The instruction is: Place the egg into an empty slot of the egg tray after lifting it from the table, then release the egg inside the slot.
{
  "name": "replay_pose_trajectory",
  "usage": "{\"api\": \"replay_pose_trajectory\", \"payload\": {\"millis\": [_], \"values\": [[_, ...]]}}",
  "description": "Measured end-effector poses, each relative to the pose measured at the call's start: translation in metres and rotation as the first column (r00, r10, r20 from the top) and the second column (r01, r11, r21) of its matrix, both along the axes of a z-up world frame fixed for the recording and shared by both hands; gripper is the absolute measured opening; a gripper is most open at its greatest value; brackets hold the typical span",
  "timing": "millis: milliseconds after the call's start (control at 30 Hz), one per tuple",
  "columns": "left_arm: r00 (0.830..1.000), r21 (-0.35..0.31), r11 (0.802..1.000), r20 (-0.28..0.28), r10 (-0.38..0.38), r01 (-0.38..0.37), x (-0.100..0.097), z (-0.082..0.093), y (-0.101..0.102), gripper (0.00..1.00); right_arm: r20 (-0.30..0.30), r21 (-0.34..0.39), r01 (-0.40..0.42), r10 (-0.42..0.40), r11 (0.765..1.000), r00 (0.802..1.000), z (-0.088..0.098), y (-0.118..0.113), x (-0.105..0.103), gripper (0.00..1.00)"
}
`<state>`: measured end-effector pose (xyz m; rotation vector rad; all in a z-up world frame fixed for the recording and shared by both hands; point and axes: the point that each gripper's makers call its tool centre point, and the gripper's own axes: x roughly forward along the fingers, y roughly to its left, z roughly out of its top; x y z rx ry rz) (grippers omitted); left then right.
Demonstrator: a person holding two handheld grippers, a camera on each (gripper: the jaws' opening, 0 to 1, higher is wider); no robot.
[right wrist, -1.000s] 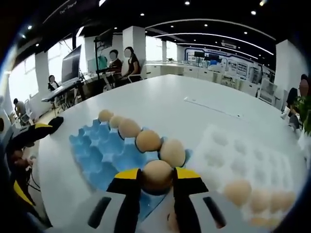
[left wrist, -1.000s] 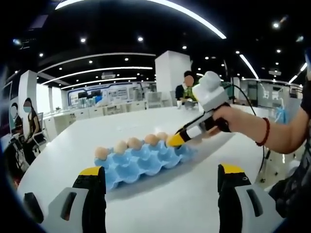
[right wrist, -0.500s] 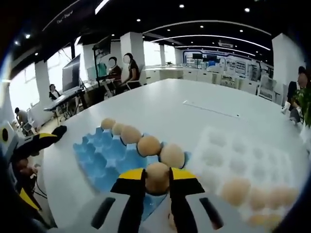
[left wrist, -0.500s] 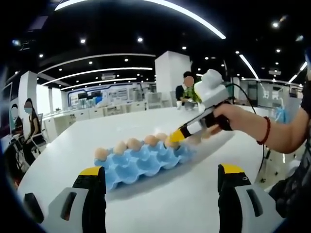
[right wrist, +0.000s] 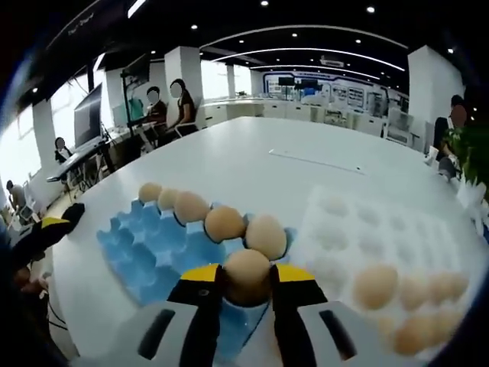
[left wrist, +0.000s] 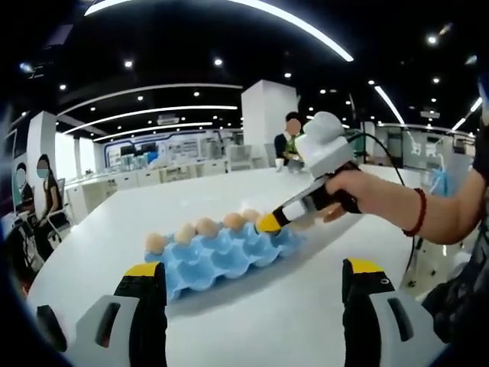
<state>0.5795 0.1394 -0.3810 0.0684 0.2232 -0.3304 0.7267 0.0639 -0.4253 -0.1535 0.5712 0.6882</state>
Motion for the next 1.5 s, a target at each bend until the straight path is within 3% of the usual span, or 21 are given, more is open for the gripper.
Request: {"api": "replay_pose_trajectory", "payload": {"millis": [167,467,700,867,1267,1333,1467,1500], "values": [[1.0,0.001,1.0,0.004,-0.002,0.002,0.0,0.002,0.001,0.97,-0.003,0.025,0.025,-0.025,0.999,1.0,0.0,0.001,0.007,0.26],[1.0,-0.001,1.0,0.001,0.016,-0.016,-0.003,-0.001,0.006,0.97,0.004,0.077,-0.007,0.007,0.997,1.0,0.004,0.006,0.012,0.26],[1.0,0.001,1.0,0.002,0.017,-0.017,-0.002,-0.001,0.006,0.97,0.045,0.134,-0.031,0.025,0.991,0.999,0.012,0.007,0.014,0.26],[1.0,0.004,1.0,0.01,0.018,-0.018,-0.003,0.0,0.006,0.97,0.124,0.191,-0.097,0.074,0.977,0.99,0.026,0.015,0.011,0.26],[1.0,0.003,1.0,0.014,0.023,-0.023,-0.006,0.0,0.006,0.97,0.199,0.183,-0.154,0.117,0.971,0.973,0.028,0.018,0.005,0.26],[1.0,0.007,1.0,0.013,0.022,-0.022,-0.006,0.0,0.006,0.97,0.184,0.087,-0.126,0.109,0.988,0.977,0.02,0.011,0.005,0.26],[1.0,0.006,1.0,0.016,0.021,-0.021,-0.006,0.001,0.004,0.97,0.161,0.087,-0.113,0.098,0.99,0.982,0.015,0.01,0.007,0.26],[1.0,0.005,1.0,0.018,0.02,-0.02,-0.006,0.002,0.004,0.97,0.119,0.091,-0.098,0.087,0.991,0.989,0.011,0.007,0.007,0.26]]}}
